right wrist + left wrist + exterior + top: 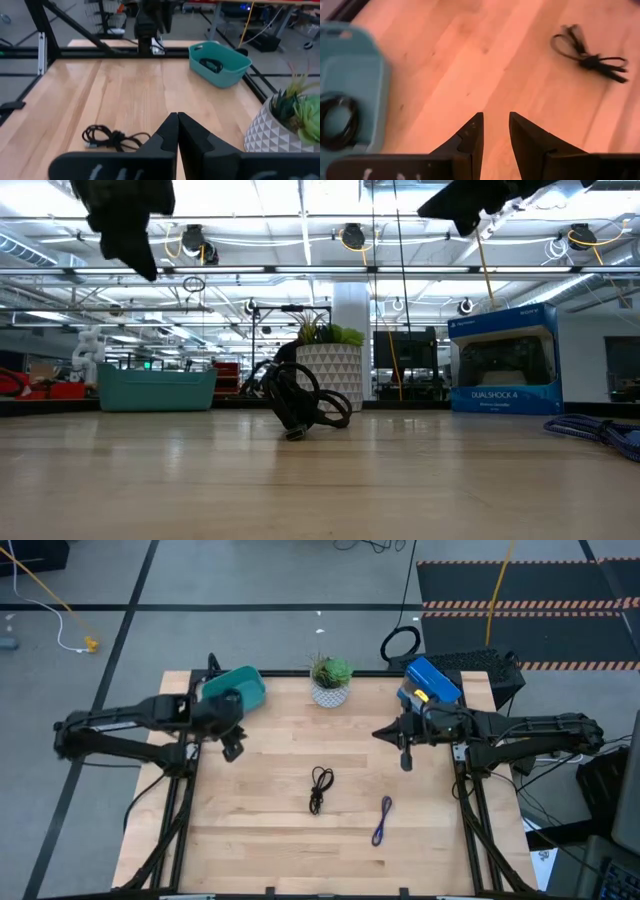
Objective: Pick and place USB-C Cables
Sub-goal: Put the violet USB cable into the blue bin
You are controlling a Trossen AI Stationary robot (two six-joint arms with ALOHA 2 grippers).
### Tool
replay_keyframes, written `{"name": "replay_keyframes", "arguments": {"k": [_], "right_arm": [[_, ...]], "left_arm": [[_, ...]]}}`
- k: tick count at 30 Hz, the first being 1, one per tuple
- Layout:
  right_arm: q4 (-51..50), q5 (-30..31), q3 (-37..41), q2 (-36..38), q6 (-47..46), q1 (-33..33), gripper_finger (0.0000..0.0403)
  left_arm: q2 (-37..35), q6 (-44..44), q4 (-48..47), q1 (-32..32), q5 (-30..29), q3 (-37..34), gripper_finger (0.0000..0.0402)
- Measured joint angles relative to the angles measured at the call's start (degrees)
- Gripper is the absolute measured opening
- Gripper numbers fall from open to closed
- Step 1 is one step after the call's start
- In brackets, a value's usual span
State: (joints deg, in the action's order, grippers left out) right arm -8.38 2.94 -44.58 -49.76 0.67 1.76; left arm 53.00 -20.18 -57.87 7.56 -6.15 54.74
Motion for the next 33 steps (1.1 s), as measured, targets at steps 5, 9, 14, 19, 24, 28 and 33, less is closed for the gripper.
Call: {"name": "replay_keyframes", "arguments": {"k": [5,9,14,19,24,28,33], "right_arm": [[0.96,0.0,0.0,-0.25,-1.37,0.0,0.0],[0.94,0.0,0.0,-1.51,-2.94,0.0,0.0],[1.22,-0.01,0.0,-4.62,-4.55,0.0,0.0],[6.71,0.0,0.0,-8.49,-4.57,-1.09,0.0],[11.95,-0.09,-0.78,-12.56,-4.55,-3.23,0.0],[11.38,-0.07,-3.45,-15.34,-4.52,-5.23,0.0],[7.39,-0.04,-8.26,-18.19,-4.5,-7.25,0.0]], "left_arm": [[-0.08,0.15,7.99,-8.92,-4.26,0.0,0.0092],[0.22,2.88,14.84,-14.42,-7.78,0.0,0.0092],[0.26,6.14,21.52,-18.87,-12.6,-0.7,0.0092],[0.5,9.61,26.23,-20.55,-14.12,-2.14,0.0092],[1.15,10.47,26.73,-20.5,-13.17,-2.14,0.0092],[1.89,11.43,27.83,-20.51,-12.84,-2.16,0.0092],[2.28,11.49,29.82,-20.51,-12.81,-2.07,0.0092]]}}
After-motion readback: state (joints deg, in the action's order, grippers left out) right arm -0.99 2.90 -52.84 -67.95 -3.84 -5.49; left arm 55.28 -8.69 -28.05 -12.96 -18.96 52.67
